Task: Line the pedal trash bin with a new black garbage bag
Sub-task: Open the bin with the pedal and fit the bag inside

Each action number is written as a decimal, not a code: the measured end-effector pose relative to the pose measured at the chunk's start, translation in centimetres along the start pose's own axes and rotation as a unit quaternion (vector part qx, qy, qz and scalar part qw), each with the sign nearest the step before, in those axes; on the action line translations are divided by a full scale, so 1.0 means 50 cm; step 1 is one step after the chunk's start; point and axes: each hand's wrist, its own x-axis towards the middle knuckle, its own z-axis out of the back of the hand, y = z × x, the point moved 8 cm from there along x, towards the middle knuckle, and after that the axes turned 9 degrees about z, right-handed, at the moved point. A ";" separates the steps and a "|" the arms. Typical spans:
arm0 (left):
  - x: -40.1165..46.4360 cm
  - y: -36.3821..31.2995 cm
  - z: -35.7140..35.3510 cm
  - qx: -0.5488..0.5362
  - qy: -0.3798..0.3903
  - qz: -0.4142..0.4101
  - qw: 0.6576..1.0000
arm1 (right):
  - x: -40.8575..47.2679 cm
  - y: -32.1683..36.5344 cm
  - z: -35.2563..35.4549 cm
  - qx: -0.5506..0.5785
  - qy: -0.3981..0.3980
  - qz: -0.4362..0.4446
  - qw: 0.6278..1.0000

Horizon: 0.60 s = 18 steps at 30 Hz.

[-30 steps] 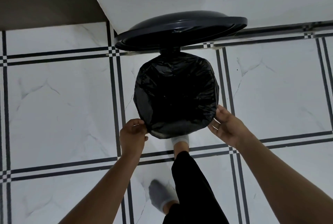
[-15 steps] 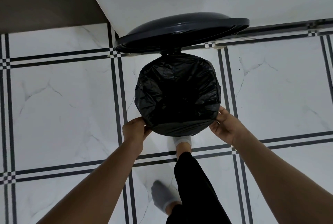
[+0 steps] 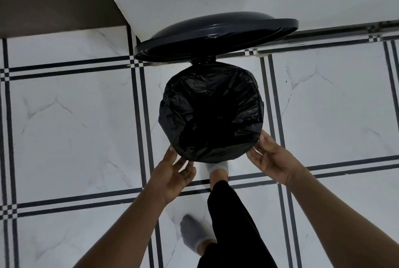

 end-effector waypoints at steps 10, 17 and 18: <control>0.004 -0.023 -0.013 0.002 -0.112 -0.052 0.992 | 0.027 -0.033 0.011 0.067 -0.121 0.000 0.990; -0.014 -0.049 -0.038 0.039 -0.134 -0.092 0.986 | 0.031 0.004 0.035 -0.058 -0.180 -0.002 0.982; -0.015 -0.050 -0.041 0.045 -0.122 -0.093 0.987 | 0.032 0.011 0.036 -0.083 -0.185 -0.003 0.979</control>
